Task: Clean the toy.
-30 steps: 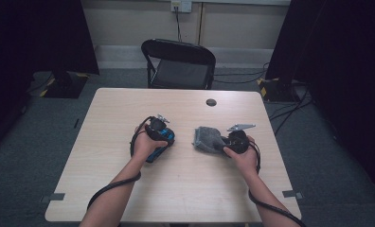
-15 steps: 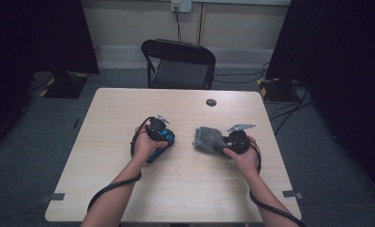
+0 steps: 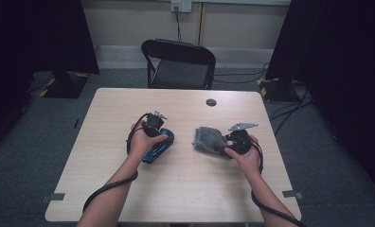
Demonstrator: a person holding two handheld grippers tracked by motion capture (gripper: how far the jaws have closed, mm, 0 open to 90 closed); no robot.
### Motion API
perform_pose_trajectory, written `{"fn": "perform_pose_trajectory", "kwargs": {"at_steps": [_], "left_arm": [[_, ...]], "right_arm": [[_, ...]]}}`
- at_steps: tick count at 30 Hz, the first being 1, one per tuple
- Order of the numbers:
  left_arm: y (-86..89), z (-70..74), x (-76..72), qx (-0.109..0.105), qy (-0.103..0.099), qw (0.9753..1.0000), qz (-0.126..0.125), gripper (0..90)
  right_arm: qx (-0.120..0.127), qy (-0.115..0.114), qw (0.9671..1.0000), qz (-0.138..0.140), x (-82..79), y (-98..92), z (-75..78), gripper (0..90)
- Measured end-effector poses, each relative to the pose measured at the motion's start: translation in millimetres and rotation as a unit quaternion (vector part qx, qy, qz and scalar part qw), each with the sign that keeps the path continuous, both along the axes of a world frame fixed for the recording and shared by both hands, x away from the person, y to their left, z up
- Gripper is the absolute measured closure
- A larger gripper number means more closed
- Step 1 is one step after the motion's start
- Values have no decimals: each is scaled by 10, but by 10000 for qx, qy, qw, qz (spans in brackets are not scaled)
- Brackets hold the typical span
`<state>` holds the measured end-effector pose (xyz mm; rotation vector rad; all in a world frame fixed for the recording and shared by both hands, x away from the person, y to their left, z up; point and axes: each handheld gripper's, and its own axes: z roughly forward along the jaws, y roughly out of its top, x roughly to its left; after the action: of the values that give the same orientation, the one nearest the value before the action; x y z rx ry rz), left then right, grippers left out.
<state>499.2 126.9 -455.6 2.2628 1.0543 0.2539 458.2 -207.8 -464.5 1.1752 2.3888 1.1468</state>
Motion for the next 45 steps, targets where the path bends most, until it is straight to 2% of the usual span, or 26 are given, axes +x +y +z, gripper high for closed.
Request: {"fn": "perform_pose_trajectory", "kwargs": {"at_steps": [1, 8, 11, 12, 13, 16, 17, 24, 33, 38, 39, 45], "left_arm": [[8, 41, -34, -67, -21, 10000, -35, 169], [34, 141, -138, -186, -78, 9997, -133, 166], [18, 177, -223, -285, 48, 9993, -249, 166], [18, 177, -223, -285, 48, 9993, -249, 166], [14, 194, -267, -241, 7, 9990, -380, 167], [8, 209, -330, -196, 31, 9985, -517, 168], [8, 206, -348, -254, 46, 9983, -515, 168], [39, 183, -431, -301, 97, 9984, -462, 168], [41, 189, -588, -445, 123, 9972, -584, 169], [47, 193, -666, -441, 110, 9971, -604, 170], [44, 194, -711, -523, 95, 9967, -607, 170], [1, 166, -812, -578, 123, 9959, -679, 170]], "right_arm": [[78, 11, 10000, 19, -14, 3, 23, 170], [152, -24, 9997, 176, -72, 46, 91, 141], [139, -65, 9996, 231, -111, 82, 147, 141], [139, -65, 9996, 231, -111, 82, 147, 141], [137, -75, 9996, 252, -127, 96, 165, 141], [144, -70, 9994, 302, -156, 122, 185, 141], [146, -58, 9994, 322, -166, 131, 190, 141], [106, -35, 9988, 467, -240, 179, 218, 144], [93, -28, 9974, 707, -389, 278, 262, 144], [83, -45, 9970, 770, -461, 304, 288, 144], [80, -44, 9967, 812, -498, 311, 293, 144], [18, 7, 9959, 903, -601, 330, 260, 144]]}}
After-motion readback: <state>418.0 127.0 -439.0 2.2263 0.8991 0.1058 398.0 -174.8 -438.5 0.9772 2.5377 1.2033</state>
